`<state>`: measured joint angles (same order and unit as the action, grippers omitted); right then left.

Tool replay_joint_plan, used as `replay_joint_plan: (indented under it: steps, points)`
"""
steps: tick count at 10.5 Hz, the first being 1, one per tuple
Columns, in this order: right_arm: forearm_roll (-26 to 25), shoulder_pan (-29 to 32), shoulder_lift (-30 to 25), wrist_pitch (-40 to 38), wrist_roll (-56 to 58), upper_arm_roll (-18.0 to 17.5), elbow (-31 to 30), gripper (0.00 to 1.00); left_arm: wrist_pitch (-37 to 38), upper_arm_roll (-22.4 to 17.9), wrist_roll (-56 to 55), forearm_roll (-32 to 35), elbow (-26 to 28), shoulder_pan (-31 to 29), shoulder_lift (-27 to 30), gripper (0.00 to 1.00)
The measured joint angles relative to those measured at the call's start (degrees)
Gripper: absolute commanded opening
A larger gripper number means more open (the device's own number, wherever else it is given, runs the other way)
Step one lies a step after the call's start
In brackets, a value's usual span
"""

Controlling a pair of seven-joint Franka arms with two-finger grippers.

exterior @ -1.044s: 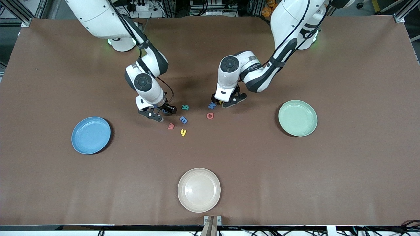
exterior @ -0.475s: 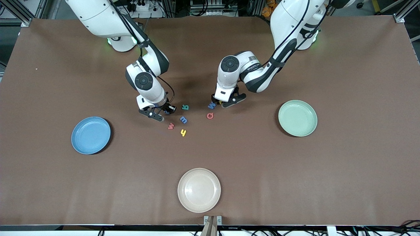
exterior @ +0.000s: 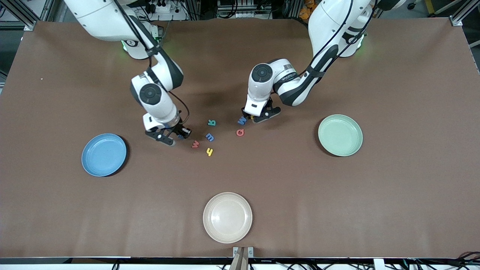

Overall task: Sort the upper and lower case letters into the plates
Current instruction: 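Carry the a to the blue plate while the left gripper carries the H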

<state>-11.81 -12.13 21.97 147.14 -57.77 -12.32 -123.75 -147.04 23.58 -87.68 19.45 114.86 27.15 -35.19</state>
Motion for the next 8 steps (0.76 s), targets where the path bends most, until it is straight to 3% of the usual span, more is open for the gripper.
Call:
replay_joint_plan:
  steps: [3, 5, 7, 8]
  points:
    - [-11.1, 5.9, -0.7, -10.4, 0.7, 0.2, 4.3, 0.0, 0.0, 0.0, 0.0, 0.0, -0.1, 0.0, 0.1, 0.47]
    - [-16.7, 10.7, -0.7, -13.2, 3.8, 0.5, 4.4, 0.0, 0.0, 0.0, 0.0, 0.0, -0.2, 0.0, 0.1, 0.34]
    - [-22.2, 15.7, -0.7, -14.2, 6.8, 0.7, 4.3, 0.0, 0.1, 0.0, 0.0, 0.0, -0.2, 0.0, 0.2, 0.12]
    - [-25.8, 18.1, -0.6, -14.4, 7.8, 0.8, 4.3, 0.33, 0.0, 0.0, 0.0, 0.0, -0.2, -0.1, 0.5, 0.09]
